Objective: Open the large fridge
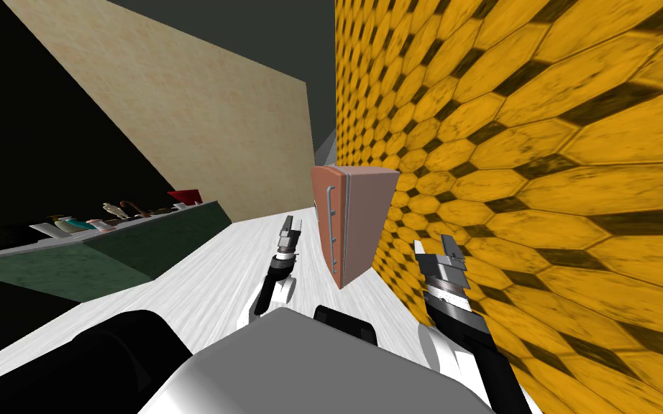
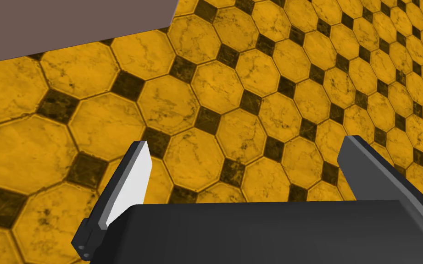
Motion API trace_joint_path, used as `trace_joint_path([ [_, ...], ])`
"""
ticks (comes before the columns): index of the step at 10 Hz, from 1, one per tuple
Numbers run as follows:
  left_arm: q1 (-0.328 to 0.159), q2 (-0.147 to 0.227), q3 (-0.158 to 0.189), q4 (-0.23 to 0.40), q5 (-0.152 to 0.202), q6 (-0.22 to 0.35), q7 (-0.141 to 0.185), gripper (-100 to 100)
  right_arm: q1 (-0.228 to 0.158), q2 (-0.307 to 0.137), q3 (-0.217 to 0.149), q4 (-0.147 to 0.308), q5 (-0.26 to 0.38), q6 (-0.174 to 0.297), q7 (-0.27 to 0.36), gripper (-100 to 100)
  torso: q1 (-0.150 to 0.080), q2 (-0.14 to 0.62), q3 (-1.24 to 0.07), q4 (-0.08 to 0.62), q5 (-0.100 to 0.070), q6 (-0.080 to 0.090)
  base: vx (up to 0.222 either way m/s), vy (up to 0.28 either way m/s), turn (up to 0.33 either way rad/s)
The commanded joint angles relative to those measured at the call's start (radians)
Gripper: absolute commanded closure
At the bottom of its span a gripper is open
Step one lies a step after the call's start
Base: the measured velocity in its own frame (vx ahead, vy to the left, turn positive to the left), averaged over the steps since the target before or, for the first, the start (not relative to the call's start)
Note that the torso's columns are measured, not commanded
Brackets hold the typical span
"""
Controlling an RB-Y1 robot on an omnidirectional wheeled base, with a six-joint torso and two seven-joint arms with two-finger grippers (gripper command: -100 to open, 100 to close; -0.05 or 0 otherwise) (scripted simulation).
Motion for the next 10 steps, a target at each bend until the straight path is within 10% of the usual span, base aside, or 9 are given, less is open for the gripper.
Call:
trace_joint_path([
  [1,0.000,0.000,0.000,0.000,0.000,0.000,0.000,0,0.000,0.000,0.000,0.000,0.000,0.000,0.000,0,0.000,0.040,-0.082,0.041,0.000,0.000,0.000,0.000,0.000],
  [9,0.000,0.000,0.000,0.000,0.000,0.000,0.000,0,0.000,0.000,0.000,0.000,0.000,0.000,0.000,0,0.000,0.618,-1.234,0.617,0.000,0.000,0.000,0.000,0.000],
  [10,0.001,0.036,0.005,-0.002,-0.004,0.018,-0.003,-100,0.000,0.000,0.000,0.000,0.000,0.000,0.000,0,0.000,0.691,-1.382,0.691,0.000,0.000,0.023,-0.024,0.012],
])
